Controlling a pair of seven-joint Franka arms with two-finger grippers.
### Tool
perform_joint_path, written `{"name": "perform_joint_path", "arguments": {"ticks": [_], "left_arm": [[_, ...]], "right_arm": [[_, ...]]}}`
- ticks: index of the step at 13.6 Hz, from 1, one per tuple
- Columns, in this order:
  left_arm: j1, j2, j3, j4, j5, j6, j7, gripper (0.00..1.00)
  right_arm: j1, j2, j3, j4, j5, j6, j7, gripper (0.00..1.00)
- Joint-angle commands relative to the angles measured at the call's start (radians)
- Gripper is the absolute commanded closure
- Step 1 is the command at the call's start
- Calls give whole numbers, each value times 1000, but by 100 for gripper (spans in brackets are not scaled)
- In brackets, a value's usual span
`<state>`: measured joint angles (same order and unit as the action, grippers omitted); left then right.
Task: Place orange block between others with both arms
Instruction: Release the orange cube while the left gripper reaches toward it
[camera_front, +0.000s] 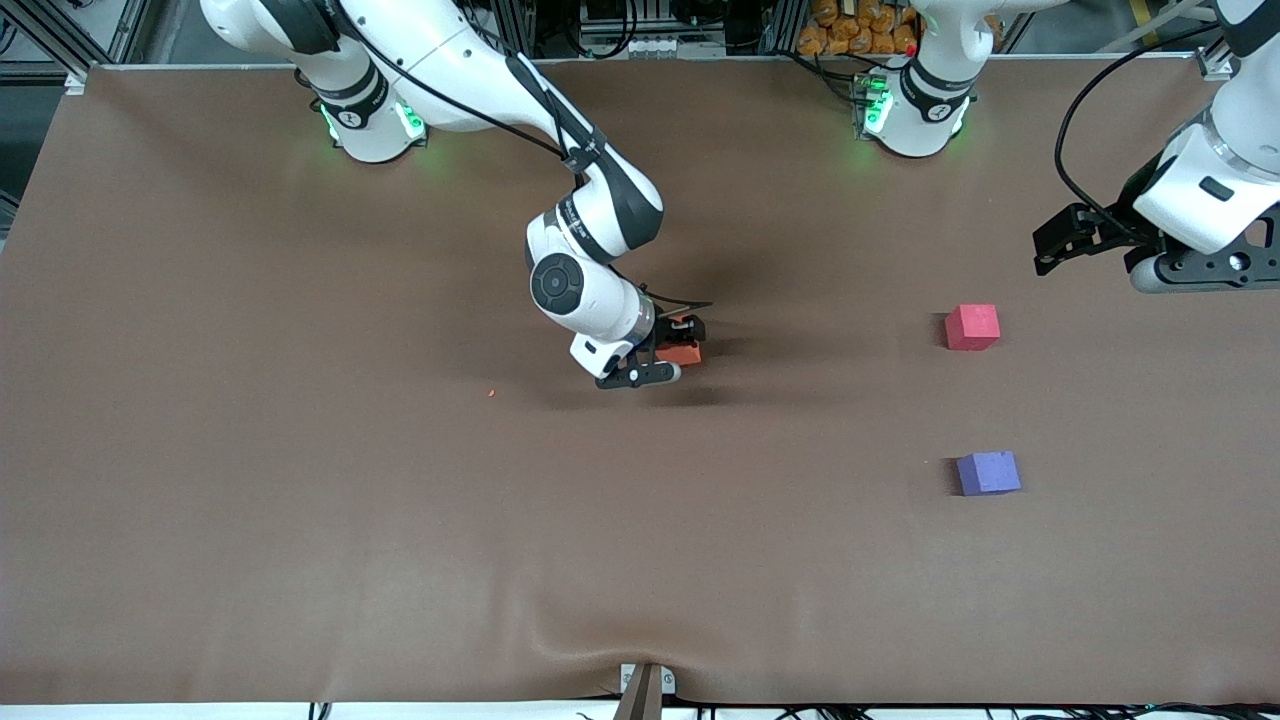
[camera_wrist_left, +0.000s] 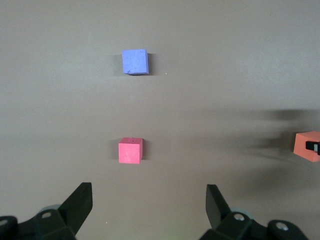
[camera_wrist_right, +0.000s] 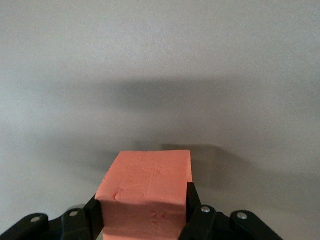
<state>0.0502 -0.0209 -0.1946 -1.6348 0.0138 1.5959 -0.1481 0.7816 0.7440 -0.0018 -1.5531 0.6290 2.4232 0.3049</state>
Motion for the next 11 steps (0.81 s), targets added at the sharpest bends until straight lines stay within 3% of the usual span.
{"name": "perform_joint_path", "arguments": {"ticks": [1,4,8,11], "left_arm": [[-13,21,-11,-5,-15,29,4,0],[-21,68,-40,-5,-15,55,-2,0],[-36,172,-107,0,-14,111,-82,0],[-139,258,-129,-3,1,194,-284,0]], "right_arm": [[2,2,-12,28,26,-7,4,0],[-34,-60,-12,24,17,-56,-3,0],[-186,-263,-12,25,-18,-445,2,0],[-319,-453,-4,28,-248,-724,-4,0]]}}
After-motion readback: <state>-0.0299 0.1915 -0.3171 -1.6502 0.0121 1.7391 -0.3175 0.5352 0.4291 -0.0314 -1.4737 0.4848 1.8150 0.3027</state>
